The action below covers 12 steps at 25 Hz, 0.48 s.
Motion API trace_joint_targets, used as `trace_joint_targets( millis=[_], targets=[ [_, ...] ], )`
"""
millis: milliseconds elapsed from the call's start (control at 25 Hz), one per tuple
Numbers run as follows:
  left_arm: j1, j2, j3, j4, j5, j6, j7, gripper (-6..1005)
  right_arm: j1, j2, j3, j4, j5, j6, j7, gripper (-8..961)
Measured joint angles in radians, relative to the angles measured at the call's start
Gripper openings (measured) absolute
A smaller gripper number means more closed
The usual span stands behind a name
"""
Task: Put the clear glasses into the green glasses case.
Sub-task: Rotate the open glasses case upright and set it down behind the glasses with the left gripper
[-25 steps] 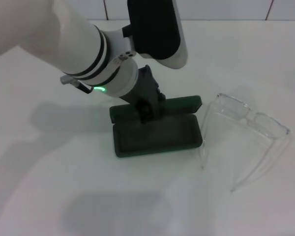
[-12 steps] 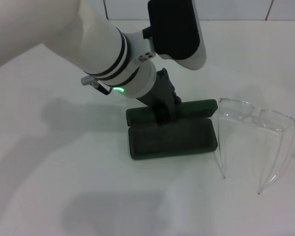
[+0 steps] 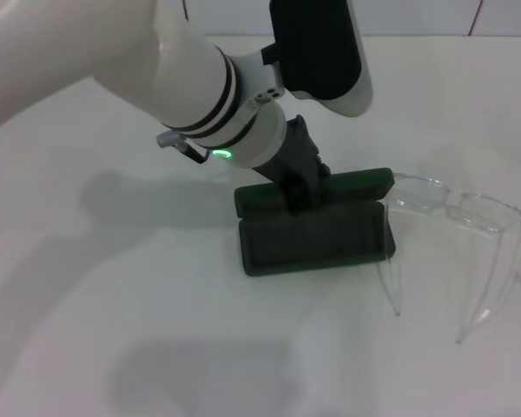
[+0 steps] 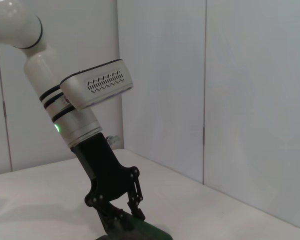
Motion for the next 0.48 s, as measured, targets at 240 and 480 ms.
trace_joint_targets(
  millis=[240,480],
  targets=[
    [-0.015,0.001,0.022,-0.006,-0.016,-0.013,0.016,239,0.002,-0.001,-0.001,0.026,0.0,0.004,-0.021,869],
    [-0.036,0.001,0.046,-0.027,-0.017,-0.034,0.043,244,0.002,-0.002,-0.002,0.028,0.0,0.003,-0.028,869]
  ],
)
